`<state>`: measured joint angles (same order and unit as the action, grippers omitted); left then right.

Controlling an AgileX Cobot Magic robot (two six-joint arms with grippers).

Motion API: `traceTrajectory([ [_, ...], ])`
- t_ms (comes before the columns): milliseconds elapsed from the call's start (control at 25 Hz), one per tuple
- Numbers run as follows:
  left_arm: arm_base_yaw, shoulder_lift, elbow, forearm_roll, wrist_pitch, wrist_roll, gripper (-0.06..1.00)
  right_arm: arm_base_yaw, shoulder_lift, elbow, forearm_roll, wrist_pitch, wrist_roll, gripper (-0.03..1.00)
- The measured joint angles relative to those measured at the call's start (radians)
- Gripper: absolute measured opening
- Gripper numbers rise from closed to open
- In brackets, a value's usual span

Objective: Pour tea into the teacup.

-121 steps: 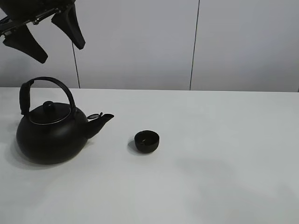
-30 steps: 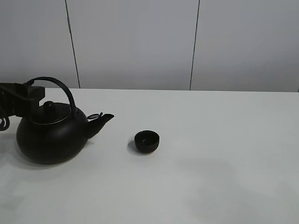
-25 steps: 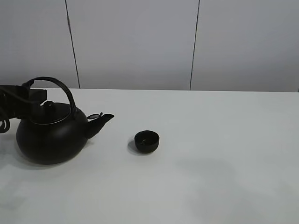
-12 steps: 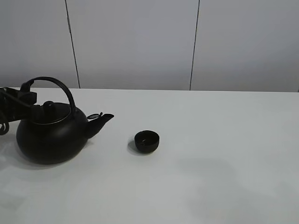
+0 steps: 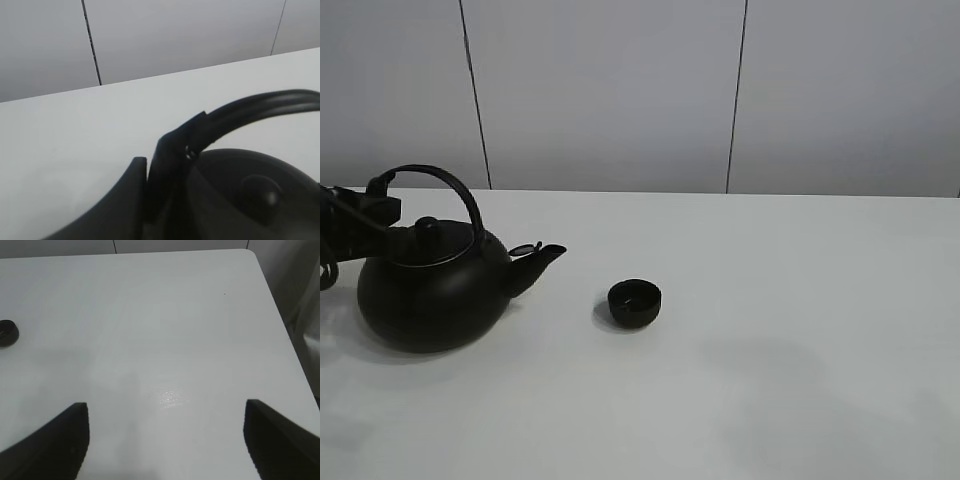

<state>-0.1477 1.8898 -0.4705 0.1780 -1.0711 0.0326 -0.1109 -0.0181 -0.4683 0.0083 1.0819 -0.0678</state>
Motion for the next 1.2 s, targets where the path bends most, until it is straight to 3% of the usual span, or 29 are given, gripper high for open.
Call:
traceTrajectory([
  [440, -0.008, -0.054, -0.067, 0.090, 0.162, -0.005, 0.12, 0.000, 0.000, 0.000, 0.000, -0.001, 0.000, 0.58],
  [1200, -0.084, -0.074, -0.157, 0.090, 0.233, -0.016, 0.12, 0.000, 0.000, 0.000, 0.000, -0.001, 0.001, 0.58],
])
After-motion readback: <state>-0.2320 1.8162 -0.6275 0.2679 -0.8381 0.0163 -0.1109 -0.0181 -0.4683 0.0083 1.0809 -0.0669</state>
